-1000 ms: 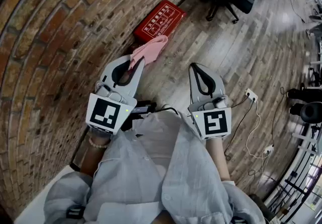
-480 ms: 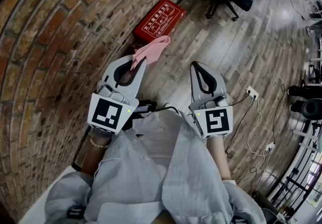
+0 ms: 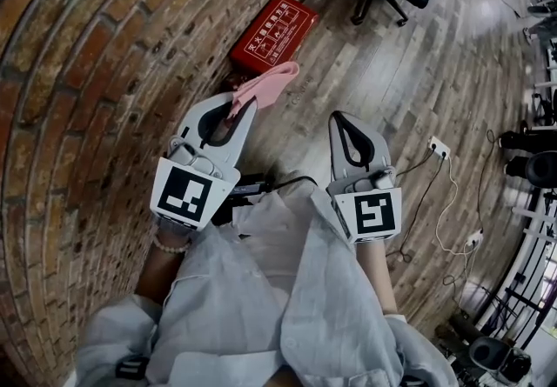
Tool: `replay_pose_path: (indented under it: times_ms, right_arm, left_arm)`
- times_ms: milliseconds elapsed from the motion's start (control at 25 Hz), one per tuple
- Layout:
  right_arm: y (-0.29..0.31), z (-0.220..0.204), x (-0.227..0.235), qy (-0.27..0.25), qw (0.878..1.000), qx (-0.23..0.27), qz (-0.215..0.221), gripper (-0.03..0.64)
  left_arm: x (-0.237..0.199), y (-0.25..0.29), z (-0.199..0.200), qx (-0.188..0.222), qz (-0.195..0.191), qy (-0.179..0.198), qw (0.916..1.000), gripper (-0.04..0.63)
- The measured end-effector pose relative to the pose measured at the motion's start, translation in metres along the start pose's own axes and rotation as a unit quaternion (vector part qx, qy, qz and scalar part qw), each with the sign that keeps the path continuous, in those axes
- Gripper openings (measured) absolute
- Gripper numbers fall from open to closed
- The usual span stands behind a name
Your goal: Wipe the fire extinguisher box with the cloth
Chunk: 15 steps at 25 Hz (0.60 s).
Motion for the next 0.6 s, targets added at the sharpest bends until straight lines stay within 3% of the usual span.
replay_pose_path:
  times_ms: [280,600]
  right_arm:
    - [0.010,-0.008,0.019,-0.011,1.000,-0.019,-0.008,0.008]
    - [0.064,-0.005,0.097,-0.026,0.999,-0.009,0.028,0.008]
  left_arm:
    - [-0.005,0.028,0.001,-0.009,-0.007,-0.005,0.9999,0.012]
    - [-0.019,0.105,0.021,-0.015,0.031,-0.017,0.9993,0.012]
Point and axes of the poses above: the fingertips, and each gripper's own axes: y forward along the fingers, x to its right, z out of its top, the point moved 4 cm from there along -y, backward along the fingers, and after that the axes turned 9 degrees about -x, right-handed, at the moved point
